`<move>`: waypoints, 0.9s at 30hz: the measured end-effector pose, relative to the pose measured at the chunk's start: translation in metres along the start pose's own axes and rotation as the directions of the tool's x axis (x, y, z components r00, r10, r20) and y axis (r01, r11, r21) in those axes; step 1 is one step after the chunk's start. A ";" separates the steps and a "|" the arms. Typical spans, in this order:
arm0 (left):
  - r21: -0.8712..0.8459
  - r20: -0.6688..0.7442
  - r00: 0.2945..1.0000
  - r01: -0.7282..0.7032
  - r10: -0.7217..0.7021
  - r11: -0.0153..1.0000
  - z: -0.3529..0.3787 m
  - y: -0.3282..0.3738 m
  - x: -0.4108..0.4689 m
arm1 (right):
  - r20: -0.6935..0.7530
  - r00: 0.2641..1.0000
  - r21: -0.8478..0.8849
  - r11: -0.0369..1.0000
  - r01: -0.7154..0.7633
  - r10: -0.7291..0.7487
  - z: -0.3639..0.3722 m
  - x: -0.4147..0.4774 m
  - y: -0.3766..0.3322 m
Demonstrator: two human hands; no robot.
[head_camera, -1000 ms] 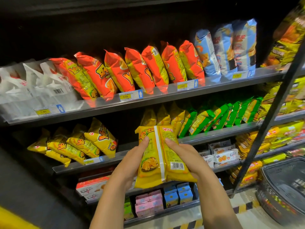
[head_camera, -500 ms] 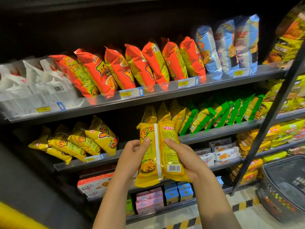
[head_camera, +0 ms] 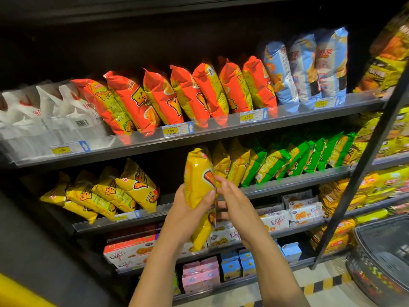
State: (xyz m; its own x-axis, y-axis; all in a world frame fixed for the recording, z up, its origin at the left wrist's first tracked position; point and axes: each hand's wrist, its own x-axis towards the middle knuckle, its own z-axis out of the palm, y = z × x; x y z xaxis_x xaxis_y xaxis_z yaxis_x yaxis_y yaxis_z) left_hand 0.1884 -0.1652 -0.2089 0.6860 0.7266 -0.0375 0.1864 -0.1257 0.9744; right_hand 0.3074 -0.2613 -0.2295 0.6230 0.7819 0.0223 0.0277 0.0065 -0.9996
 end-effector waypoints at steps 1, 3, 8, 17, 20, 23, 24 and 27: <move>-0.048 -0.017 0.999 0.034 -0.035 0.998 -0.001 -0.001 0.000 | 0.003 1.000 0.001 1.000 0.006 -0.006 -0.001 0.000 -0.001; -0.171 -0.058 0.992 0.104 -0.115 0.980 -0.004 -0.002 0.000 | -0.010 0.999 -0.009 0.999 0.044 -0.044 -0.003 0.001 0.000; -0.439 0.005 0.986 0.153 -0.168 0.885 -0.015 -0.003 0.000 | -0.114 0.991 0.067 0.994 0.083 -0.075 -0.013 0.000 -0.002; -0.527 0.170 0.972 0.231 -0.165 0.818 -0.014 -0.004 -0.001 | 0.155 0.983 0.335 0.931 -0.149 0.101 -0.012 -0.006 -0.004; -0.514 0.190 0.967 0.244 -0.169 0.823 -0.014 -0.006 0.000 | 0.173 0.984 0.331 0.938 -0.106 0.050 -0.013 -0.004 -0.003; -0.495 0.190 0.973 0.212 -0.132 0.843 -0.015 -0.011 0.003 | 0.098 0.995 0.272 0.961 -0.043 0.017 -0.014 0.001 0.002; -0.480 0.164 0.981 0.175 -0.108 0.859 -0.016 -0.011 0.004 | 0.072 0.997 0.255 0.966 -0.029 0.011 -0.015 0.002 0.003; -0.460 0.161 0.985 0.132 -0.064 0.878 -0.018 -0.012 0.006 | 0.041 0.999 0.190 0.982 0.005 -0.013 -0.014 0.007 0.005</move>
State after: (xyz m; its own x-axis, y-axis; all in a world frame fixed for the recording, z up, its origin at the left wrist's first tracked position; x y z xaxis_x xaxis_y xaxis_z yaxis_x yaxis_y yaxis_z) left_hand 0.1776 -0.1475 -0.2170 0.7772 0.6146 -0.1349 -0.0690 0.2963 0.9526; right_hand 0.3228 -0.2648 -0.2343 0.5904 0.8064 0.0345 -0.1180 0.1285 -0.9847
